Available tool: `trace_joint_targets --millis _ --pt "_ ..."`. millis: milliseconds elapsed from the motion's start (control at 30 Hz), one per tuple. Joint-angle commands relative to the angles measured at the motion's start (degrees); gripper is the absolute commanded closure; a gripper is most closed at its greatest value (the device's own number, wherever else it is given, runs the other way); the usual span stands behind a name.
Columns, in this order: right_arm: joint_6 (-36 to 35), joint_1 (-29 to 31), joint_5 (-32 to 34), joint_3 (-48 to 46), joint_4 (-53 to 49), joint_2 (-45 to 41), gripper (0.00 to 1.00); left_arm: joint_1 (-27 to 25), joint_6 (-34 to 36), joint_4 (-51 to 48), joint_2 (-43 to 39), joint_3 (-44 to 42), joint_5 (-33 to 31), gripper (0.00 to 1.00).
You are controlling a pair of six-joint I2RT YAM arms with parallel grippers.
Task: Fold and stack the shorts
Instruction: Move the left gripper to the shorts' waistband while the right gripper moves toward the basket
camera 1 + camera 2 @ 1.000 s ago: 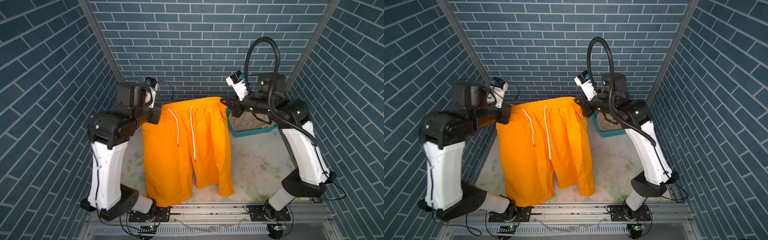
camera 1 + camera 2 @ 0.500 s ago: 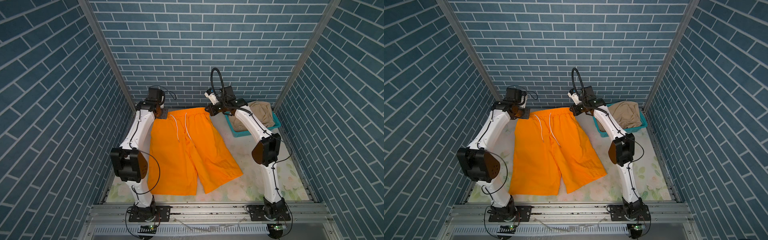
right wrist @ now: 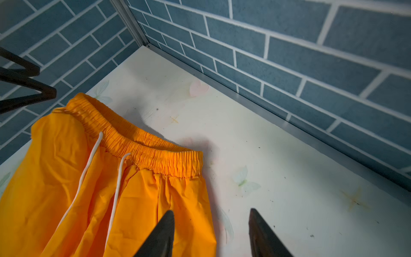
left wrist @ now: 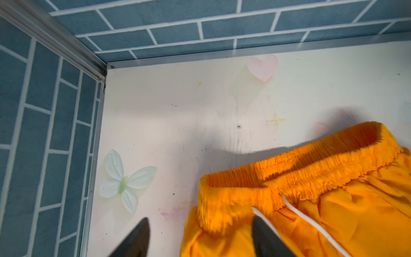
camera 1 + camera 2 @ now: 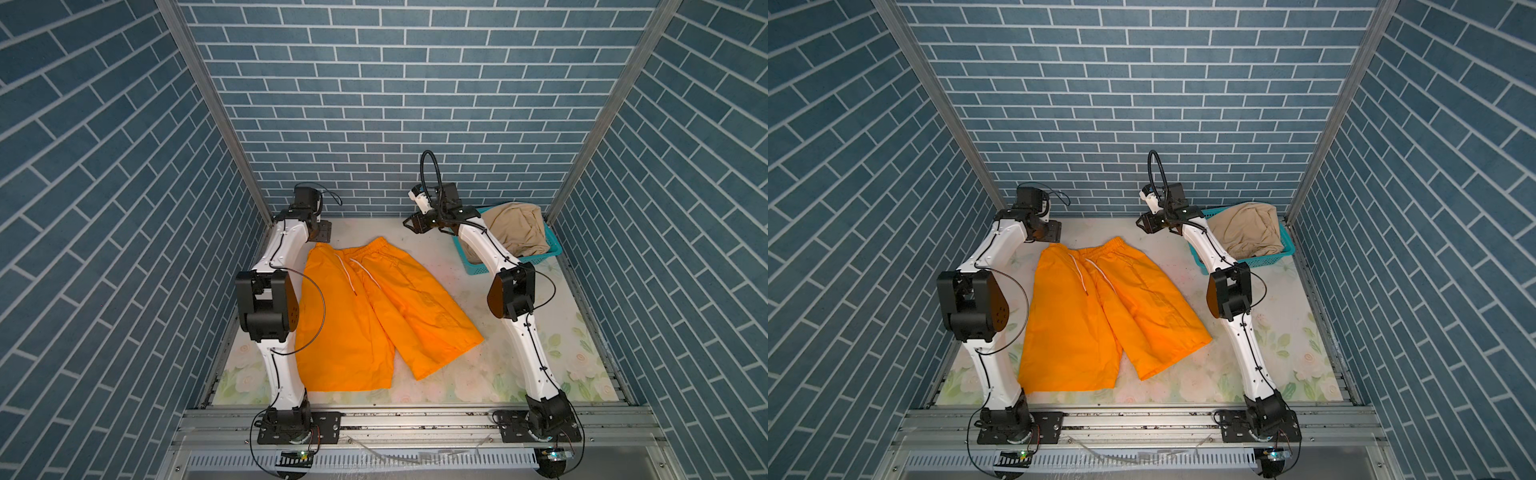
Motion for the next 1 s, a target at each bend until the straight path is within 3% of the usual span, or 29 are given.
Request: trace_joint_targets --millis 0,167,333,433,500,733,967 --pt "-7.7 -0.9 2.3 -1.8 -8.8 -9.1 0.41 -0.3 -0.5 -0.6 -2.6 3.2 4.4 0.00" --pt "-13.8 -5.4 8.3 -16.5 -17.5 -24.8 0.34 -0.3 -2.2 -4.5 -9.1 1.2 10.7 0.00" --pt "-17.7 -10.5 17.6 -34.6 -20.6 -38.8 0.27 -1.5 -7.5 -0.4 -21.0 -15.2 18.3 0.00" --pt "-19.3 -13.1 18.3 -43.0 -20.9 -45.0 0.26 -3.0 -10.8 4.2 -27.5 -25.1 24.0 0.00" --pt "-20.9 -14.7 18.6 -48.4 -20.3 -48.6 0.25 -5.5 -11.7 3.9 -31.4 -29.7 23.5 0.00" --pt "-24.9 -17.2 20.5 -60.5 -15.5 -54.3 0.24 -11.4 -19.4 7.9 -43.6 -43.8 27.9 0.00" --pt "-26.3 -17.1 23.3 -62.6 -14.6 -52.9 0.22 -13.7 -16.3 -4.1 -50.5 -46.7 28.6 0.00"
